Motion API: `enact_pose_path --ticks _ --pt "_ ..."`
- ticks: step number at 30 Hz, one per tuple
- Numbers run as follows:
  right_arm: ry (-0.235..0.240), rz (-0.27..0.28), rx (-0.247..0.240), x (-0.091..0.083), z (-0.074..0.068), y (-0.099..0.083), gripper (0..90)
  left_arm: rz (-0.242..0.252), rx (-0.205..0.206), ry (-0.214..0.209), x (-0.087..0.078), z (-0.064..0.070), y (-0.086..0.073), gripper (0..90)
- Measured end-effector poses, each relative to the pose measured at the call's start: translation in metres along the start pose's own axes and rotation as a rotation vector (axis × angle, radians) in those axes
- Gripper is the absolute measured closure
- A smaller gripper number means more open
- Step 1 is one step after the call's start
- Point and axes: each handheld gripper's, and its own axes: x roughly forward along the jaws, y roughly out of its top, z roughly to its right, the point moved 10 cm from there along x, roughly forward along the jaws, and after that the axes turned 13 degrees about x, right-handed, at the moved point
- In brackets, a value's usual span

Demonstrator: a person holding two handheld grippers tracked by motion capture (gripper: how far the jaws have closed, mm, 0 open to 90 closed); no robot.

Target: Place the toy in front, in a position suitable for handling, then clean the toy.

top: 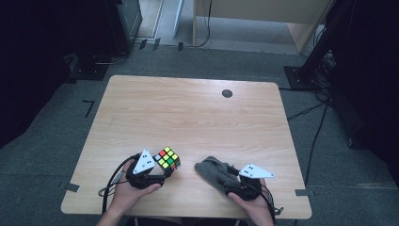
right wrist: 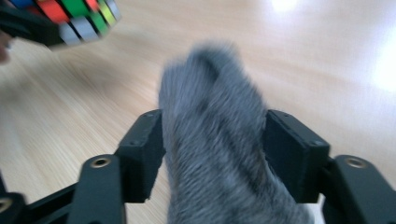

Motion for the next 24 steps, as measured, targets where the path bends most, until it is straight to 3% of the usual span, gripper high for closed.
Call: enact_pose_path --ticks 2,7,9,13,16,18,19,21,24 --pt "-0.035 -0.002 -0.067 0.000 -0.005 0.002 30.7 -0.011 0.002 0.001 0.002 0.002 -0.002 33.6" --pt "-0.077 -0.078 -0.115 0.013 -0.006 -0.010 28.7 -0.002 0.013 -0.009 0.002 0.005 0.000 33.6" --pt "-0.114 -0.097 -0.132 0.017 -0.002 -0.014 35.6 0.008 0.013 -0.009 0.001 0.005 0.001 33.6" --pt "-0.118 -0.122 -0.128 0.021 0.002 -0.023 49.1 0.021 0.013 -0.016 0.001 0.005 0.001 33.6" --pt "-0.143 -0.119 -0.135 0.022 0.005 -0.025 58.5 0.035 0.036 -0.028 0.000 0.008 0.003 33.6" --pt "-0.153 -0.123 -0.155 0.023 0.005 -0.026 70.0 0.035 0.057 -0.036 0.001 0.011 0.004 33.6" --pt "-0.155 -0.128 -0.145 0.022 0.005 -0.026 74.7 0.034 0.072 -0.036 0.002 0.013 0.005 33.6" --pt "-0.156 -0.129 -0.083 0.019 0.003 -0.023 77.1 0.024 0.106 -0.029 0.004 0.017 0.006 33.7" --pt "-0.105 -0.066 0.010 0.010 -0.008 -0.011 77.3 0.008 0.144 -0.030 0.009 0.023 0.006 33.7"
